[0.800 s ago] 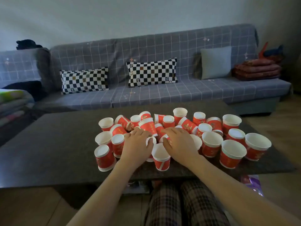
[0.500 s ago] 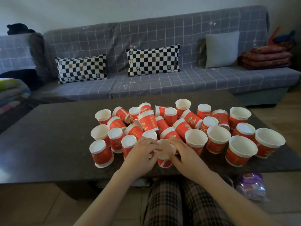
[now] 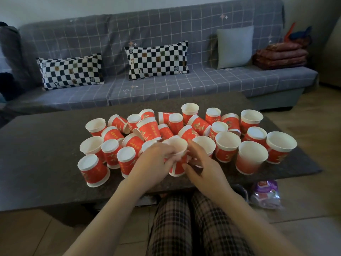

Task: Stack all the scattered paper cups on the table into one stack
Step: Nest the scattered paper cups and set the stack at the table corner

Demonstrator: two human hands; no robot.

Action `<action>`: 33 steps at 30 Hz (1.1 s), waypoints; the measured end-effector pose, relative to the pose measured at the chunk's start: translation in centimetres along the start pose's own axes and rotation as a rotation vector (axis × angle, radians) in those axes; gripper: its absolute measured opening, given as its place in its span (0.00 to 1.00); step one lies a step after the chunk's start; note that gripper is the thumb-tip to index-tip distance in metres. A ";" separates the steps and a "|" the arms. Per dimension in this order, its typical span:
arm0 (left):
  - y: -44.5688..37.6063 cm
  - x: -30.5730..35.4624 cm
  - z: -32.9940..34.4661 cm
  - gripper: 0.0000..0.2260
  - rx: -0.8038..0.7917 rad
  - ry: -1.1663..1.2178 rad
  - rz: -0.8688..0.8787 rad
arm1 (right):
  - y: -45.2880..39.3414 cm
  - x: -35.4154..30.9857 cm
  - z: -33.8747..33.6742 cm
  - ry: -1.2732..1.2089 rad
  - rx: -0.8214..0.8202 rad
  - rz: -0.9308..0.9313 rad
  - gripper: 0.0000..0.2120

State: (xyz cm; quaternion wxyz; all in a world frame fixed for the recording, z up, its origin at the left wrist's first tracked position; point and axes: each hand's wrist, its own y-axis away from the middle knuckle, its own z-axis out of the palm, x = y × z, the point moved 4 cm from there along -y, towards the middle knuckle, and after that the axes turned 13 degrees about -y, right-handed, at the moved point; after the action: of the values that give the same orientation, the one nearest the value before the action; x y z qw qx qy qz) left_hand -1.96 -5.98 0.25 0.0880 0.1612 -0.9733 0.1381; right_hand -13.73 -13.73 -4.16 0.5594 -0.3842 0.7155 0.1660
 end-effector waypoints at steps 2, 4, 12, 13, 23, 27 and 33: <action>-1.0 1.6 -2.0 0.10 0.140 0.023 -0.004 | 0.0 -0.9 -2.0 -0.011 0.129 -0.044 0.30; -2.2 3.2 -2.9 0.10 0.261 0.025 0.019 | -0.2 -0.9 -3.8 -0.029 0.259 -0.055 0.30; -6.7 6.7 1.2 0.11 0.135 -0.148 0.152 | 0.6 3.5 -6.2 -0.007 0.396 0.104 0.24; -6.9 6.7 2.0 0.11 0.074 -0.183 0.142 | 0.5 3.9 -6.3 0.003 0.391 0.124 0.24; -6.8 5.5 6.4 0.13 -0.236 -0.282 0.084 | 0.0 5.7 -6.6 0.035 0.328 0.148 0.21; -6.6 5.5 5.2 0.16 -0.075 -0.195 -0.009 | 1.7 4.1 -7.8 0.392 0.570 -0.105 0.19; -6.3 5.9 4.6 0.16 -0.001 0.026 -0.047 | 2.3 6.2 -11.1 0.482 0.664 0.236 0.34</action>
State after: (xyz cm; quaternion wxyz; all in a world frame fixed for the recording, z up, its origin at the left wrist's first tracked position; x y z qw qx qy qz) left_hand -5.96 -14.80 -1.31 0.1039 0.1822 -0.9680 0.1376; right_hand -23.35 -21.93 -6.86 0.4465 -0.1265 0.8796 -0.1049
